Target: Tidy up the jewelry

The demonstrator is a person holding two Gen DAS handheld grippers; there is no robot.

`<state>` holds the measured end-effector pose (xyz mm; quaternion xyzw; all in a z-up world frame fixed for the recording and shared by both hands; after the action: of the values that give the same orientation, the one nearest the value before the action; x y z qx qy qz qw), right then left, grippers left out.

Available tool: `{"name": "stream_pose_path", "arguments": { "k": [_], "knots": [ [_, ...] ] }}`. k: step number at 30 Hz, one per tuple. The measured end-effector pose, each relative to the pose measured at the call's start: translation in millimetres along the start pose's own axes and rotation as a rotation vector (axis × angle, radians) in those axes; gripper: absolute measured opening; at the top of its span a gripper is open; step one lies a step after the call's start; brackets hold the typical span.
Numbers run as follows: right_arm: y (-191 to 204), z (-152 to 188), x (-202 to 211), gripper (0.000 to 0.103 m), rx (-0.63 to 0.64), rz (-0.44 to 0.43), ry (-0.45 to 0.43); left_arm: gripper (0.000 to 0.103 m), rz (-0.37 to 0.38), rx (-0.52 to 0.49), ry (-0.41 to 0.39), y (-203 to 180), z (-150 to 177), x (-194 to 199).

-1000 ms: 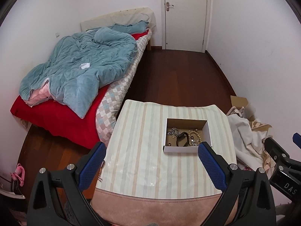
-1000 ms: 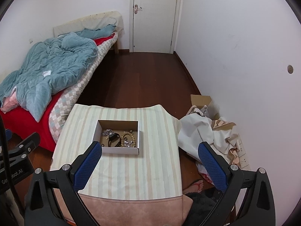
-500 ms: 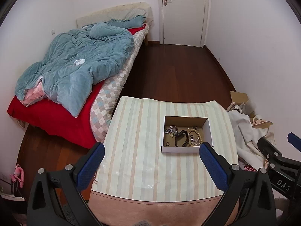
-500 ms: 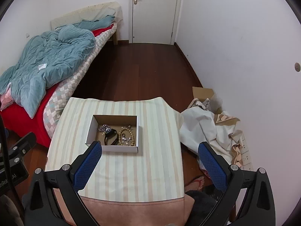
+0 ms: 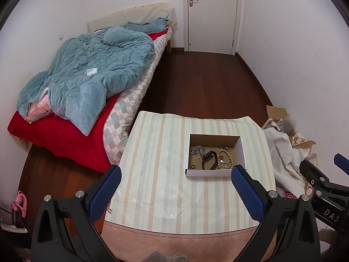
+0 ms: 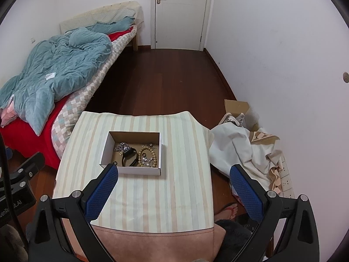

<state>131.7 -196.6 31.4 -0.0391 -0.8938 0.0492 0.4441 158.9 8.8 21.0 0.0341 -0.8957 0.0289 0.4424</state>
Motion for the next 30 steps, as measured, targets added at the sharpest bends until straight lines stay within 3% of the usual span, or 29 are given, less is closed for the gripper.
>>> {"name": "stream_pose_path", "arguments": {
  "k": [30],
  "knots": [
    [1.8, 6.2, 4.0, 0.103, -0.016, -0.035, 0.008, 0.103, -0.001, 0.007, -0.013, -1.2, 7.1, 4.6]
  ]
}}
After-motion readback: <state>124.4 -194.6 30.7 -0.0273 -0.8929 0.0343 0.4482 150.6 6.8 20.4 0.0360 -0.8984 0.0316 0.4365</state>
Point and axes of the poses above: each gripper's, at about its wrist camera, not at the fingertips, and x roughly against the way its jaws point, y to its left, z to its underside, the point moved 2 cm from there along -x, roughly the way its jaws point, and after that the axes turned 5 degrees about x, right-handed, at the moved point
